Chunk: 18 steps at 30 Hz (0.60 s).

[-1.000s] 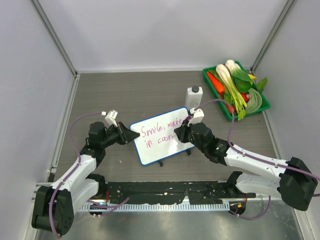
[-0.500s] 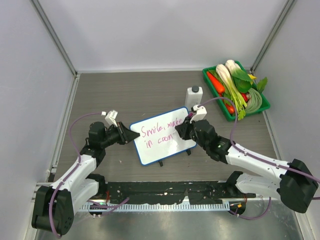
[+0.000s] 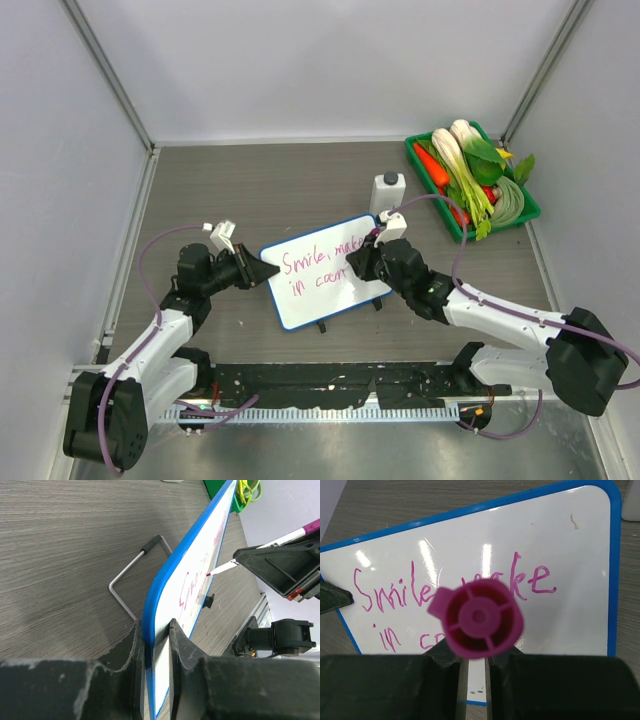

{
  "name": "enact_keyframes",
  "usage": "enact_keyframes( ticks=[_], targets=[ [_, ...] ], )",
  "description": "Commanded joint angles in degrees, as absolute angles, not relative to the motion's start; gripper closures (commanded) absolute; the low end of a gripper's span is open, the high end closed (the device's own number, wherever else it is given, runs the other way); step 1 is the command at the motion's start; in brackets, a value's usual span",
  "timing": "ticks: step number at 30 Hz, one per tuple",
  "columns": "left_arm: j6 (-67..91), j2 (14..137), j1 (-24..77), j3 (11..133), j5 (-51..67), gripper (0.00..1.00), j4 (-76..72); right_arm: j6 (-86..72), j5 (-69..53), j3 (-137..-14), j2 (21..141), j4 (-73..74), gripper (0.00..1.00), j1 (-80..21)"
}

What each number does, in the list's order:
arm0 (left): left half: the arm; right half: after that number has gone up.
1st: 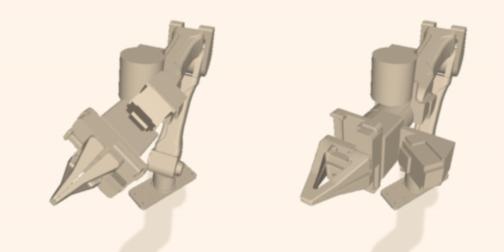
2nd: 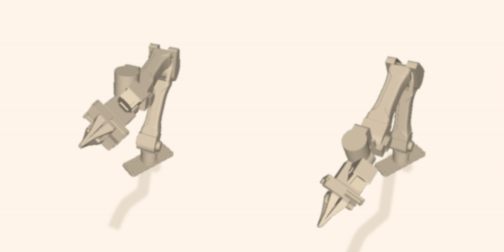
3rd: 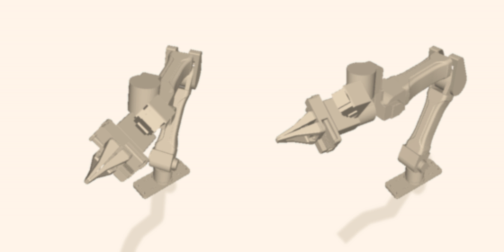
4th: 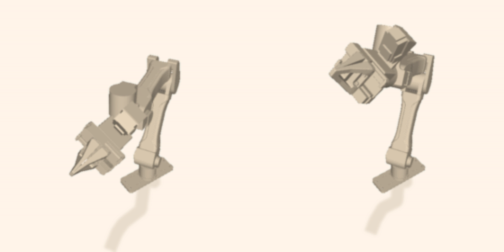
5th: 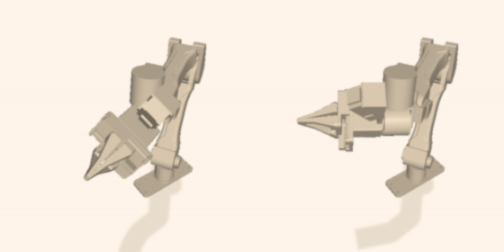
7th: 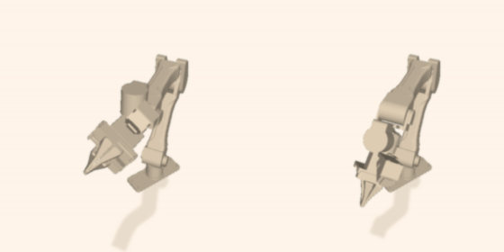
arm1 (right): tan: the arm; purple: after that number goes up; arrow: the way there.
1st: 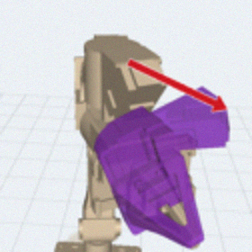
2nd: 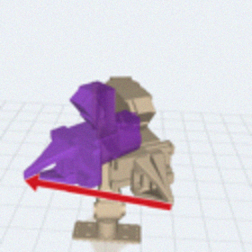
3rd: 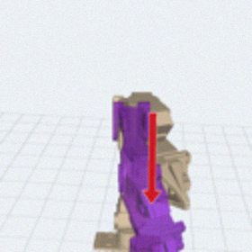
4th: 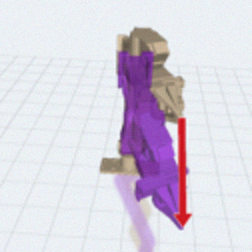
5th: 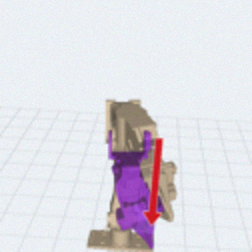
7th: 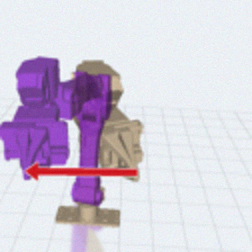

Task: Write a sentence on the whiteboard
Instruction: Write with the whiteboard marker on the whiteboard.

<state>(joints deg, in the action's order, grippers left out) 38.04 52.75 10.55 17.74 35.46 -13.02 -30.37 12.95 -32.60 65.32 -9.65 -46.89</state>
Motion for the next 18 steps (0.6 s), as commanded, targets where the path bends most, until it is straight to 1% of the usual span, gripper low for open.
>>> enact_keyframes(
  ticks=[1,18],
  targets=[
    [31.38,53.26,9.49,16.79,26.28,1.00,-10.81,-30.76,14.50,-33.31,66.01,-12.48,0.99,-46.85],
    [31.38,53.35,9.49,16.79,26.28,1.00,-10.90,-30.50,19.16,-31.38,62.32,-8.53,0.99,-45.88]
  ],
)
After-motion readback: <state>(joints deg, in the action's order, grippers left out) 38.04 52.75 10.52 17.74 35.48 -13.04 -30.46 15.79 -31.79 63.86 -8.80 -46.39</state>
